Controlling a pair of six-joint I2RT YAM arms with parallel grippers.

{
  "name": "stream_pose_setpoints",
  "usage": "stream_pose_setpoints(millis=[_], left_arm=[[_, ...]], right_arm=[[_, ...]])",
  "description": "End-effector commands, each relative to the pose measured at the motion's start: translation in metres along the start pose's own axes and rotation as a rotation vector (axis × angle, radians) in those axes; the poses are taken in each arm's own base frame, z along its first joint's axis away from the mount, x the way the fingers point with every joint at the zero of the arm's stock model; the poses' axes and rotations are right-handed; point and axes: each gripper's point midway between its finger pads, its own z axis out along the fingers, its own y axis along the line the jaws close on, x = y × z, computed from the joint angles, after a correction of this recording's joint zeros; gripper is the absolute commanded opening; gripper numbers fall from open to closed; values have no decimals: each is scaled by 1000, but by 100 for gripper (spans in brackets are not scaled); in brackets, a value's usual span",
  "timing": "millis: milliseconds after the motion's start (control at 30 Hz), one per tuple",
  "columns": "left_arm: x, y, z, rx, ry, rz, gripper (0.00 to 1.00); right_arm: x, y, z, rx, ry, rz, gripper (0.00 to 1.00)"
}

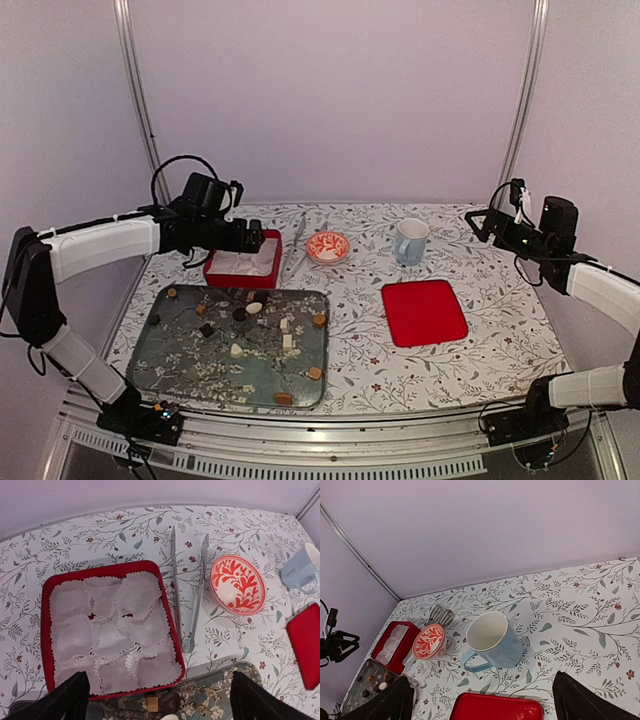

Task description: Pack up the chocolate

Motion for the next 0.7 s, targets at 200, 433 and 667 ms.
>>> stream_pose_setpoints(millis=[200,433,667], left_arm=[[-25,-65,14,90,4,152,99],[-20,-114,36,120,63,180,88],[18,-134,74,66,173,177,74]], right_arm=[[-1,11,-1,-50,-13,-26,99],[2,12,-2,-51,-7,-28,99],[6,12,-3,-56,3,-24,99]])
